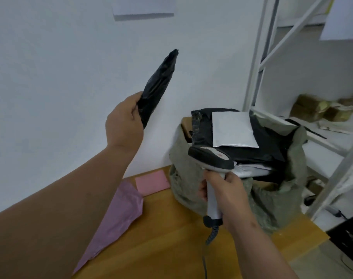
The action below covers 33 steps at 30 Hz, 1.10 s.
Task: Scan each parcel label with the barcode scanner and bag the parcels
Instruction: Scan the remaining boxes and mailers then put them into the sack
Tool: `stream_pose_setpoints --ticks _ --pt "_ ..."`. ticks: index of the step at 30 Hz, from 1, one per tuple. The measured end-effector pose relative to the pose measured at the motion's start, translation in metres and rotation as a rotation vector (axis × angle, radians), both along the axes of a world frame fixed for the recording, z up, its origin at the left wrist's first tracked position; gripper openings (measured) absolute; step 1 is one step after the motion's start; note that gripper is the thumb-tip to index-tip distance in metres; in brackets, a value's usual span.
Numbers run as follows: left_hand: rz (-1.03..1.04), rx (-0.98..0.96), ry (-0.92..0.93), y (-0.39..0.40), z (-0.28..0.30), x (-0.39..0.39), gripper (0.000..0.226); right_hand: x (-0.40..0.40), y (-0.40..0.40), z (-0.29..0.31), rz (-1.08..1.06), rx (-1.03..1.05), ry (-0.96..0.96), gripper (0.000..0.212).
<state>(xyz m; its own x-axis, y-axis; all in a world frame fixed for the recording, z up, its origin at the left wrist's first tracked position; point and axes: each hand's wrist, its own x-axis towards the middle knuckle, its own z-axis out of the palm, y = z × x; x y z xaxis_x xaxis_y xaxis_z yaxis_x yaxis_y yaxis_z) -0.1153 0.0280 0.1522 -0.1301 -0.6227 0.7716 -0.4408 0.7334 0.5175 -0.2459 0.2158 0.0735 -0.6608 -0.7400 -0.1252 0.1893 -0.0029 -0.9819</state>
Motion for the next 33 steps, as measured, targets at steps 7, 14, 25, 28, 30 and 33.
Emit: stream_pose_setpoints --ticks 7,14,25,28,30,33 --pt "-0.198 -0.376 -0.316 0.011 0.010 -0.150 0.056 -0.092 0.024 0.011 -0.062 -0.120 -0.059 0.012" --pt "-0.296 0.029 -1.353 0.026 -0.035 -0.228 0.057 -0.152 0.042 0.005 0.026 -0.095 -0.030 0.012" --pt "-0.271 0.091 -1.207 0.017 -0.026 -0.200 0.072 -0.151 0.016 0.004 0.204 -0.088 -0.068 0.015" --pt "-0.125 0.091 -1.062 0.009 -0.024 -0.154 0.060 -0.129 0.001 0.006 0.269 -0.066 -0.087 0.011" --pt "-0.026 0.131 -0.993 -0.001 -0.028 -0.122 0.054 -0.109 -0.012 0.006 0.308 -0.033 -0.063 0.011" --pt "0.092 0.220 -0.988 -0.018 -0.043 -0.068 0.055 -0.074 -0.033 0.002 0.356 0.014 -0.040 0.011"
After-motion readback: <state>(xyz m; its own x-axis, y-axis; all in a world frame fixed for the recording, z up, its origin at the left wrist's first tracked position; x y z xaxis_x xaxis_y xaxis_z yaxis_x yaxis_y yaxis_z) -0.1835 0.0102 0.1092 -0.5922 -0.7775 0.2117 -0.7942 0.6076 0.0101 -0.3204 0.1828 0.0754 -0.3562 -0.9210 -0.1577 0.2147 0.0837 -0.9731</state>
